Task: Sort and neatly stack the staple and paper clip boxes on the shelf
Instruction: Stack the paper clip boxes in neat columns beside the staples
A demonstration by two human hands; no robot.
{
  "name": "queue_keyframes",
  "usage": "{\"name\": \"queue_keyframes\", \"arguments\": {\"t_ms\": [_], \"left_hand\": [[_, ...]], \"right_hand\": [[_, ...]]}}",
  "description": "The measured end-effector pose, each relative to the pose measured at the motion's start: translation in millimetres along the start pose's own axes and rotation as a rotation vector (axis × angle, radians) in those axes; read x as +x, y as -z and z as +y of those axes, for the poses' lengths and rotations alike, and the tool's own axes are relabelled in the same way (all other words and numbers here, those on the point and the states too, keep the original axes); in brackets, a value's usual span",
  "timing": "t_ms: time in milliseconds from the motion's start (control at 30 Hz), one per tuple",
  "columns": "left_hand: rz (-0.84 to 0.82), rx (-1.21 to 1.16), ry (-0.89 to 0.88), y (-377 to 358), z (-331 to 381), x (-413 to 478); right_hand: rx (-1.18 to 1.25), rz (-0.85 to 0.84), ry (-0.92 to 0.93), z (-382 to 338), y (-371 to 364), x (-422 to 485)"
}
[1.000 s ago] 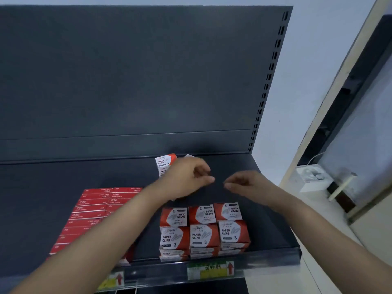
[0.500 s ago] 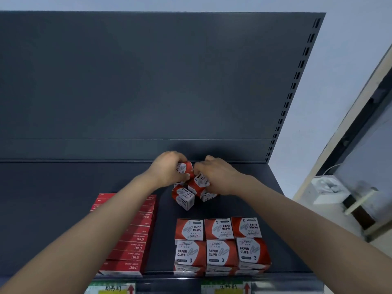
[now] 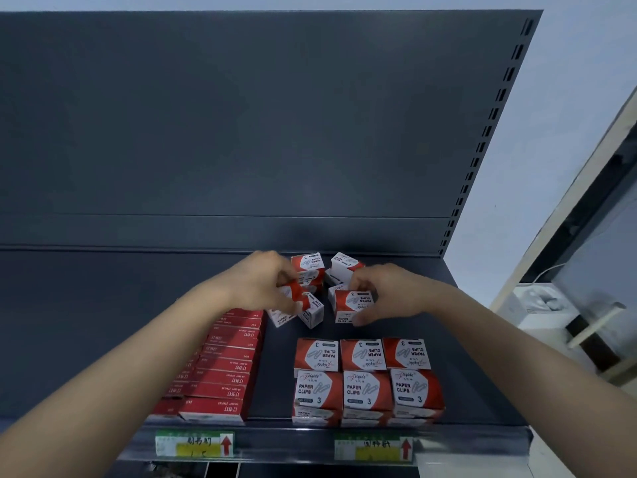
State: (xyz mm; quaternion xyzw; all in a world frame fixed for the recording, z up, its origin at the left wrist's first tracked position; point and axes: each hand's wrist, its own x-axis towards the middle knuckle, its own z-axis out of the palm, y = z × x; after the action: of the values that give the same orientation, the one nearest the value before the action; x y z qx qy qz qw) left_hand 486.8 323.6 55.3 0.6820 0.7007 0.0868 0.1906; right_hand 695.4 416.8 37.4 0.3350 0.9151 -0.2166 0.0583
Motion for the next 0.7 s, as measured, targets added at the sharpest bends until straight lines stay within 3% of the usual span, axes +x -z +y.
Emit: {"name": "queue_keyframes", "arguments": {"t_ms": [233,433,567,700], "left_hand": [[-0.228,0.163,0.102,-12,4,0],[-0.121,0.126,0.027,-35,8,10],[-0.167,-0.005,0.015,-40,1,8],[-0.197,0.113,0.01,-35,-5,8]], "right_hand": [[0.062,-0.111,-0.088,2,-11,1],[0.029,-0.09,-0.144,10,-18,0],[0.032,-0.078,-0.163,14,-19,-6],[0.017,-0.069,-0.178,16,-21,-6]]}}
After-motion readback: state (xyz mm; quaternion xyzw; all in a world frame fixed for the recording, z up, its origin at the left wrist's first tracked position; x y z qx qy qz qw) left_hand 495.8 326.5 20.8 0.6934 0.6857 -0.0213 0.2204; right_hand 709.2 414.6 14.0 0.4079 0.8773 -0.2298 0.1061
